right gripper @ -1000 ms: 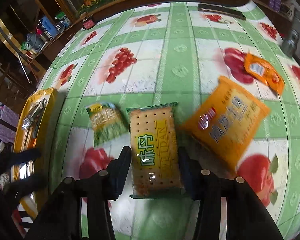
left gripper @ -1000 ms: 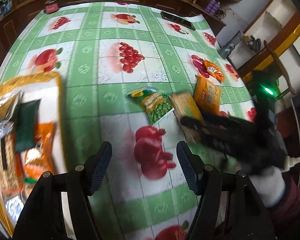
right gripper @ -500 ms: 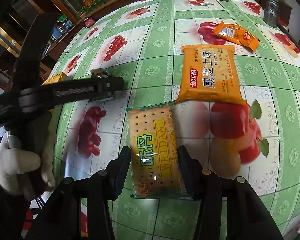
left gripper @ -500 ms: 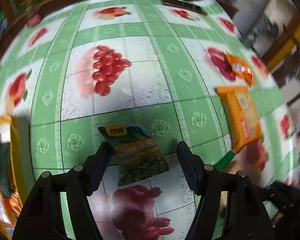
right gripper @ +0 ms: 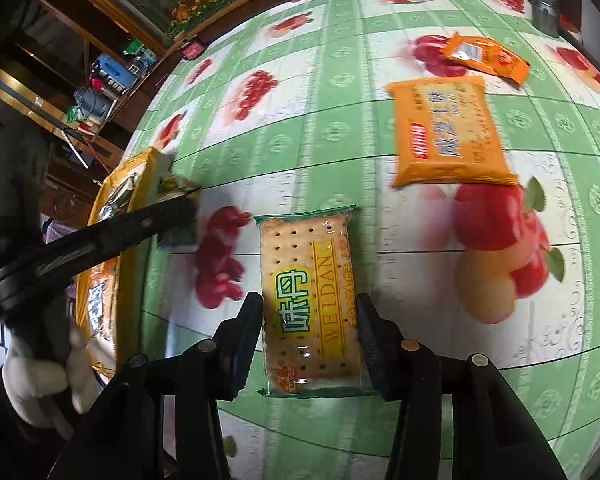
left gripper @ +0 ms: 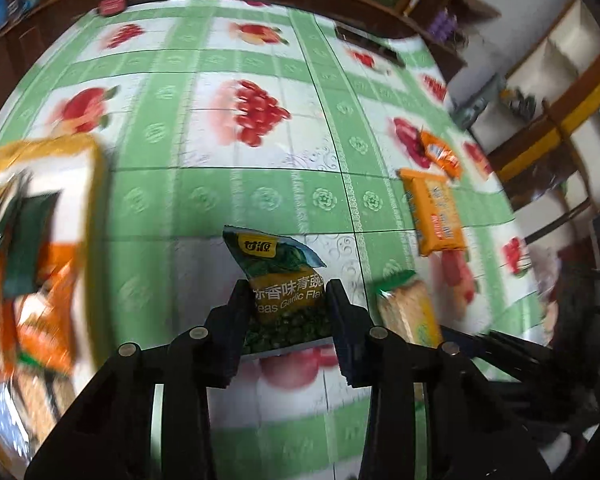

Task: Organize snacks
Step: 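Lower both held packs into the white tray and open both grippers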

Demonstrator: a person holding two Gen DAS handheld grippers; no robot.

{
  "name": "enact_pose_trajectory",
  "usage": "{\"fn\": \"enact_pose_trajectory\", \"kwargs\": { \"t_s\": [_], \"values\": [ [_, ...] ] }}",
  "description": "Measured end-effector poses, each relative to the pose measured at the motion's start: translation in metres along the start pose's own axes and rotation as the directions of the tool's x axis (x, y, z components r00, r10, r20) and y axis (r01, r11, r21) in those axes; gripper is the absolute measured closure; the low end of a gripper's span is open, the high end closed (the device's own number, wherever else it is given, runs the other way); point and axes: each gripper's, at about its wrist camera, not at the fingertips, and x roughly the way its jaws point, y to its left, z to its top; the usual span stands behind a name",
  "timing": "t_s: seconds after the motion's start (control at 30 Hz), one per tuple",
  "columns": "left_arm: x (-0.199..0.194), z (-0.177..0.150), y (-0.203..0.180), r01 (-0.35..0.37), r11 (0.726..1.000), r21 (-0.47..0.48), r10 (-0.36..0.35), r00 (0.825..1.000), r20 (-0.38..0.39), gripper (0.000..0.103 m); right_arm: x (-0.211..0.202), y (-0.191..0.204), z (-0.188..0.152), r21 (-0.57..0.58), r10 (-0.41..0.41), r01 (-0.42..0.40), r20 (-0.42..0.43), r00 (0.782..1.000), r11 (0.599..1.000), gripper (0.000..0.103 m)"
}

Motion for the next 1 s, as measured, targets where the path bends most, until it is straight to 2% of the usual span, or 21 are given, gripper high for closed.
{"fn": "enact_pose_trajectory", "kwargs": {
  "t_s": [0.1, 0.2, 0.37, 0.5, 0.63, 0.73, 0.93, 1.0],
  "values": [
    [-0.034, -0.014, 0.024, 0.042, 0.997, -0.059, -0.04, 0.998, 0.044, 0.067, 0.001, 0.022, 0.001, -0.016, 0.035, -0.035, -0.003, 0.999, 0.999, 0.055],
    [-0.06, -0.028, 0.048, 0.051, 0.993, -0.103, -0.044, 0.997, 0.069, 0.067, 0.002, 0.051, 0.002, -0.051, 0.067, -0.068, -0.008, 0.998, 0.996, 0.055],
    [-0.091, -0.061, 0.105, -0.005, 0.979, -0.204, 0.018, 0.998, 0.063, 0.067, 0.01, 0.113, 0.0, -0.136, 0.125, -0.128, -0.037, 0.992, 0.982, 0.055],
    [-0.099, -0.085, 0.138, -0.045, 0.964, -0.261, 0.056, 0.998, 0.036, 0.067, 0.026, 0.161, -0.004, -0.2, 0.157, -0.17, -0.082, 0.984, 0.965, 0.055],
    [-0.1, -0.099, 0.16, -0.071, 0.957, -0.283, 0.076, 0.997, 0.006, 0.067, 0.045, 0.203, -0.009, -0.262, 0.153, -0.178, -0.115, 0.982, 0.948, 0.055],
    [-0.097, -0.104, 0.168, -0.072, 0.957, -0.282, 0.071, 0.997, -0.015, 0.067, 0.056, 0.219, -0.012, -0.287, 0.135, -0.166, -0.124, 0.983, 0.943, 0.055],
    [-0.105, -0.106, 0.176, -0.038, 0.962, -0.27, 0.037, 0.999, -0.01, 0.06, 0.079, 0.237, -0.012, -0.289, 0.086, -0.119, -0.122, 0.989, 0.95, 0.053],
    [-0.112, -0.105, 0.179, -0.033, 0.962, -0.27, 0.035, 0.999, 0.003, 0.058, 0.075, 0.234, -0.014, -0.278, 0.088, -0.117, -0.112, 0.99, 0.953, 0.053]
  ]
}}
